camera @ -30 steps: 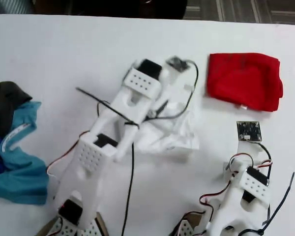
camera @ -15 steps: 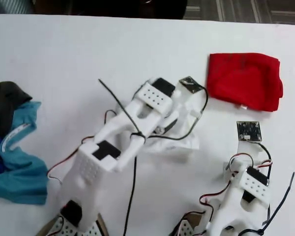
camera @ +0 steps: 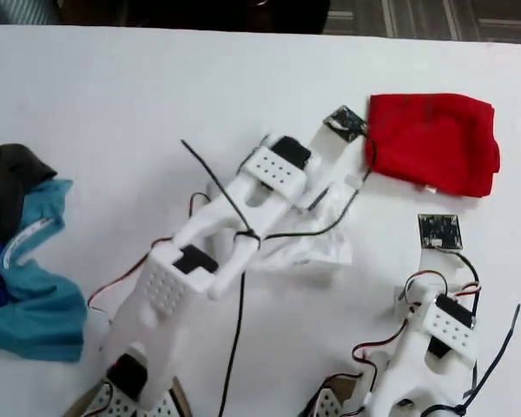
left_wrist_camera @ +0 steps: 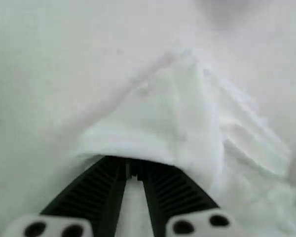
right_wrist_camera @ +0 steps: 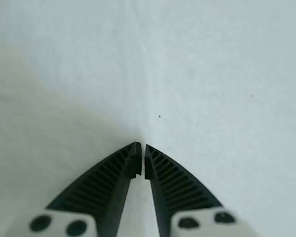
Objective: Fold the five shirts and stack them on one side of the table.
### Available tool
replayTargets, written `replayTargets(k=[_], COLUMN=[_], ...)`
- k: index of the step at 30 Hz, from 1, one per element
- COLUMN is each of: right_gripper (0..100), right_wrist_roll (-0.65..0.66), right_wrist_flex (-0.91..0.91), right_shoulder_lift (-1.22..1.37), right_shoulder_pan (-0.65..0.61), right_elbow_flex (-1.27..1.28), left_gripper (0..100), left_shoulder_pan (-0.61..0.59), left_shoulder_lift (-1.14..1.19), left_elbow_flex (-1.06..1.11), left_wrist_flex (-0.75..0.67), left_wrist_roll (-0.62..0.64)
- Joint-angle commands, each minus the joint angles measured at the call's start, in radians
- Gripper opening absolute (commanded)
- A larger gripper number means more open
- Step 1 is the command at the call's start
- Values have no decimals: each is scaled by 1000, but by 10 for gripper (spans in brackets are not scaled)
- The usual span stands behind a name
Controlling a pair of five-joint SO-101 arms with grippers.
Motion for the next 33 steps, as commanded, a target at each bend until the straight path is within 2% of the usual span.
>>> replayTargets(k=[1, 4, 6, 9, 15, 19, 23, 28, 33], right_gripper=[22, 22, 22, 22, 22, 22, 22, 22, 22], right_wrist_roll=[-2, -2, -2, -2, -2, -2, -2, -2, -2], right_wrist_flex=[-16, -16, -16, -16, -18, -18, -18, -18, -18], right_shoulder_lift=[-33, -33, -33, -33, -33, -33, -33, -33, -33], right_shoulder_pan=[7, 7, 7, 7, 7, 7, 7, 5, 5], right_elbow_flex=[-5, -5, -5, -5, -5, -5, -5, -5, -5], left_gripper=[27, 27, 27, 27, 27, 27, 27, 27, 27], left_shoulder_pan=[-61, -97, -106, -100, -48, 6, 25, 18, 32], left_shoulder_lift=[-18, -58, -91, -138, -207, -187, -112, -43, -32], left_elbow_flex=[-39, -38, -38, -36, -36, -27, -38, -50, -174], left_wrist_flex=[-69, -58, -52, -26, 137, 183, 132, -8, -80], left_wrist_roll=[147, 276, 302, 302, 299, 187, 127, 126, 132])
